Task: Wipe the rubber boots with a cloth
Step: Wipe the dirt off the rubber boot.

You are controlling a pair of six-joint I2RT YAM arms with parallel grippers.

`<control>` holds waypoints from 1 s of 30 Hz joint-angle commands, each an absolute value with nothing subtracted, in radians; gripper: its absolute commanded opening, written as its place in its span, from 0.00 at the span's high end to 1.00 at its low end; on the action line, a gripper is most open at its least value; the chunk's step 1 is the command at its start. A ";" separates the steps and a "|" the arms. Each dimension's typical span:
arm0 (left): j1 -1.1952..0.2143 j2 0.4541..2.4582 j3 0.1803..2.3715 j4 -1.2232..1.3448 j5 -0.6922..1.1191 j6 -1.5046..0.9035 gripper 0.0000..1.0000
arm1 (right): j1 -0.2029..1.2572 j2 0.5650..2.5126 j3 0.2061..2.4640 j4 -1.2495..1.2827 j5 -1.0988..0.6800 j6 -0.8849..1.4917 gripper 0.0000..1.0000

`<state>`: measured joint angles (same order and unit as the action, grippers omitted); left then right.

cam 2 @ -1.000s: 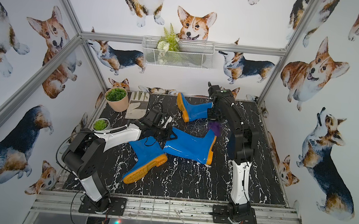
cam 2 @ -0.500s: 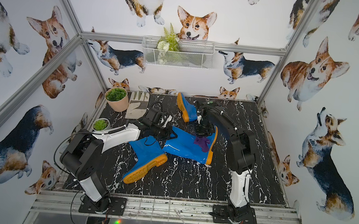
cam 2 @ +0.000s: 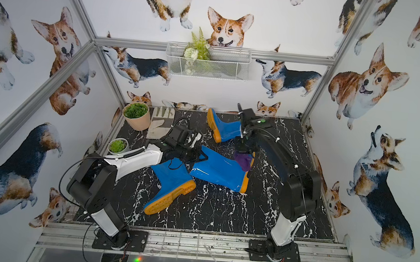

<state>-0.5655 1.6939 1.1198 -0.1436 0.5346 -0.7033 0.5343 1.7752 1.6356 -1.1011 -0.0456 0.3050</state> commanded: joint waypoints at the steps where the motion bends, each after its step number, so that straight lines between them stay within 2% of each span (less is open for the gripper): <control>1: -0.572 1.697 1.130 -0.142 0.541 -0.708 1.00 | 0.593 1.854 1.626 -1.104 -0.097 0.316 1.00; 4: -0.574 1.681 1.121 -0.155 0.539 -0.706 1.00 | 0.535 1.880 1.608 -1.070 -0.059 0.308 1.00; 8: -0.574 1.666 1.108 -0.179 0.533 -0.696 1.00 | 0.324 1.855 1.663 -1.069 -0.167 0.377 1.00; 12: -0.574 1.633 1.106 -0.169 0.529 -0.714 1.00 | 0.290 1.762 1.702 -1.078 -0.139 0.375 1.00; 19: -0.595 1.653 1.133 -0.138 0.531 -0.746 1.00 | 0.383 1.612 1.342 -0.908 -0.138 0.454 1.00; 24: -0.600 1.652 1.134 -0.151 0.527 -0.744 1.00 | 0.527 1.503 1.078 -0.823 -0.135 0.557 1.00; 27: -0.599 1.646 1.136 -0.168 0.518 -0.736 1.00 | 0.632 1.412 0.972 -0.810 -0.133 0.629 1.00; 30: -0.599 1.647 1.141 -0.173 0.514 -0.735 1.00 | 0.654 1.341 0.933 -0.805 -0.133 0.654 1.00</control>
<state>-0.5968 1.6512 1.1286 -0.1764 0.5106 -0.7410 0.6388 1.3960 0.9604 -0.8433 -0.1532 0.5678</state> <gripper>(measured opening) 0.080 0.102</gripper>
